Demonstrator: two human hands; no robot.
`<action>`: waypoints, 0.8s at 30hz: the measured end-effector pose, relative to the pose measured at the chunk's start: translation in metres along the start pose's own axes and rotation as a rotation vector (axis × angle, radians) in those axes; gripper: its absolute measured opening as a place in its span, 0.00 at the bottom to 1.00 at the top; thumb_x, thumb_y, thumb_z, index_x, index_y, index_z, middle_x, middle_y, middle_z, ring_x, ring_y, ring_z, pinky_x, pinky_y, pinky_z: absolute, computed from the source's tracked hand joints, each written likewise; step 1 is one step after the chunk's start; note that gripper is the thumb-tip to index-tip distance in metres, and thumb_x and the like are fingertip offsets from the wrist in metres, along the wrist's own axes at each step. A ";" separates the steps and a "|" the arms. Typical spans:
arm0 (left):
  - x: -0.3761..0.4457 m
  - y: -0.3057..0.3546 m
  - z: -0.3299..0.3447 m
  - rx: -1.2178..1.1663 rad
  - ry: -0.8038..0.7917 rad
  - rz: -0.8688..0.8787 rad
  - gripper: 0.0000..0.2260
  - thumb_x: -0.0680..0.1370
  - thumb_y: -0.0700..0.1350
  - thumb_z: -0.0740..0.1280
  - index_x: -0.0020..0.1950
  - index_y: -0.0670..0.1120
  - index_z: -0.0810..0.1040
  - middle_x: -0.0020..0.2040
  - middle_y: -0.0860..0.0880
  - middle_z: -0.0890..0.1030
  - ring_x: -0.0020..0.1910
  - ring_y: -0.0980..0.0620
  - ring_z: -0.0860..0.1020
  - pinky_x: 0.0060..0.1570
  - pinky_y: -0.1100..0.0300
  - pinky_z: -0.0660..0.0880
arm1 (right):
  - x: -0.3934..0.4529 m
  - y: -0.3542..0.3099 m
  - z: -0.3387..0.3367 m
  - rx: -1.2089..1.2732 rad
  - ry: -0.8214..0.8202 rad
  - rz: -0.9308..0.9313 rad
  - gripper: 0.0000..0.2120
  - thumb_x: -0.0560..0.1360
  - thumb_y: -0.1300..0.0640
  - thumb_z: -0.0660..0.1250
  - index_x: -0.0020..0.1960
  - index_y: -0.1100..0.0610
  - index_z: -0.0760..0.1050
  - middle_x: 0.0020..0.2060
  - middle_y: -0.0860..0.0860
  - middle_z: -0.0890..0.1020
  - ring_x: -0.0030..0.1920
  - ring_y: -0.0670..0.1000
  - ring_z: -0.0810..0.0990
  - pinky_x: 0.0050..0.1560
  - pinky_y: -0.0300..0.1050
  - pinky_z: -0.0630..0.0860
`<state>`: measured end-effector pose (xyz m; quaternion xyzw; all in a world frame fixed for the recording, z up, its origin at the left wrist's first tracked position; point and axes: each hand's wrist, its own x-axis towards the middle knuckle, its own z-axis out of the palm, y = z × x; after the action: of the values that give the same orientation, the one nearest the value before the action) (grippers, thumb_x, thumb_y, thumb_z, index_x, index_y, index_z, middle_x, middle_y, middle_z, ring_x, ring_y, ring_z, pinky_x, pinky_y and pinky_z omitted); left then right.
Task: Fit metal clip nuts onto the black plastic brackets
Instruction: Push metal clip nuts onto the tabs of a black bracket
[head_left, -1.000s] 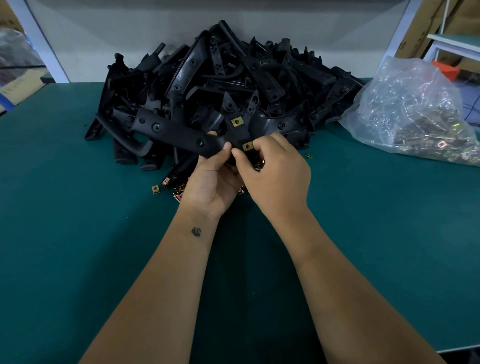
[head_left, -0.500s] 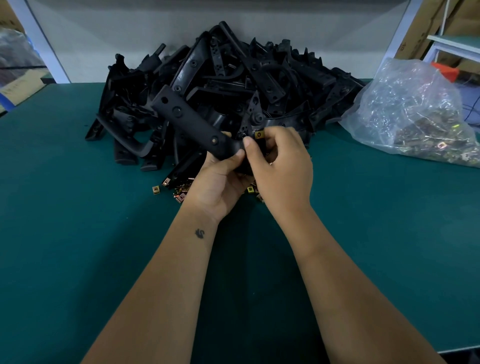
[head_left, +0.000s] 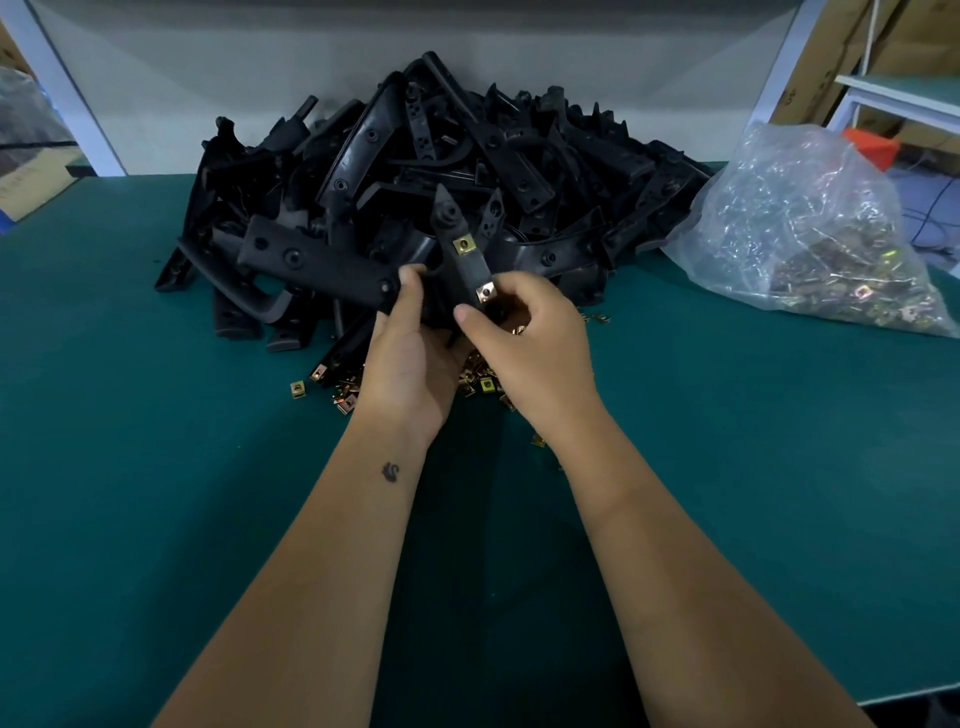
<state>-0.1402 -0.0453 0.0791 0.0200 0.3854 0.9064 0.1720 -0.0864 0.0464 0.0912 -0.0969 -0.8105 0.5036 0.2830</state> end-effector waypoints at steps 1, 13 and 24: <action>0.000 0.001 0.000 0.023 -0.005 0.007 0.16 0.83 0.53 0.61 0.67 0.46 0.74 0.59 0.42 0.83 0.60 0.44 0.81 0.62 0.46 0.77 | 0.000 -0.001 0.000 0.053 -0.012 0.018 0.06 0.73 0.55 0.72 0.50 0.53 0.82 0.44 0.45 0.83 0.46 0.42 0.80 0.49 0.37 0.77; -0.002 0.012 -0.001 -0.057 0.197 0.190 0.07 0.80 0.38 0.68 0.55 0.42 0.73 0.50 0.44 0.81 0.38 0.53 0.81 0.40 0.63 0.79 | 0.011 0.004 -0.014 0.971 -0.044 0.424 0.09 0.75 0.63 0.71 0.55 0.57 0.80 0.38 0.47 0.80 0.31 0.44 0.74 0.32 0.36 0.72; -0.033 -0.003 0.042 0.303 -0.014 0.230 0.07 0.80 0.40 0.66 0.46 0.50 0.80 0.40 0.53 0.83 0.32 0.54 0.80 0.29 0.63 0.75 | -0.002 -0.001 -0.078 0.961 0.261 0.325 0.07 0.78 0.65 0.67 0.43 0.55 0.77 0.31 0.47 0.77 0.28 0.44 0.72 0.28 0.35 0.70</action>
<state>-0.1015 -0.0247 0.1100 0.0958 0.5116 0.8514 0.0651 -0.0411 0.1049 0.1170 -0.1425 -0.4206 0.8398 0.3122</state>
